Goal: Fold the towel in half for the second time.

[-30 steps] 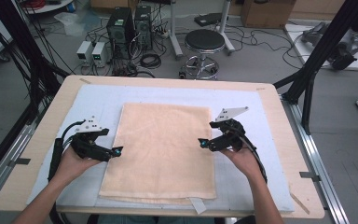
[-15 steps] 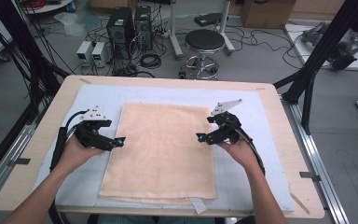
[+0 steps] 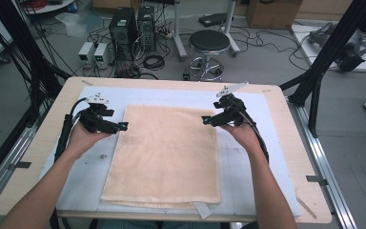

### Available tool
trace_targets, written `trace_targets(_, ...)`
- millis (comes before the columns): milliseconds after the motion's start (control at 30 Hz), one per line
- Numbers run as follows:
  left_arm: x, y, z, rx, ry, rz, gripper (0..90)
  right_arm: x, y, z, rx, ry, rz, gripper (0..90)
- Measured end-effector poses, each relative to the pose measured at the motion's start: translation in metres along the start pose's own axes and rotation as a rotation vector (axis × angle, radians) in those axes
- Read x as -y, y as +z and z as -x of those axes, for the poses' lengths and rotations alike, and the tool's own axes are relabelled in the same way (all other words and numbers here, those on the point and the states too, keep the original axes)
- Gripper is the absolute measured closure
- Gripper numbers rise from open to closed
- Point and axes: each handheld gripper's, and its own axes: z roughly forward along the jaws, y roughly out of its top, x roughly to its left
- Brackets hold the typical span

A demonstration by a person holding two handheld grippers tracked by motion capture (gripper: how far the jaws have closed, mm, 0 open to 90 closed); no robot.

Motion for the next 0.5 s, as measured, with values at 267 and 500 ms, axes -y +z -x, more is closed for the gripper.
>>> trace_targets(267,0.005,0.025,-0.009,-0.059,-0.027,-0.005,21.7,0.014,0.027,0.018,0.026,0.053,-0.068,17.3)
trace_targets(500,0.017,0.048,-0.023,-0.054,-0.115,-0.058,28.2,0.028,0.041,0.030,0.062,0.109,-0.107,17.4)
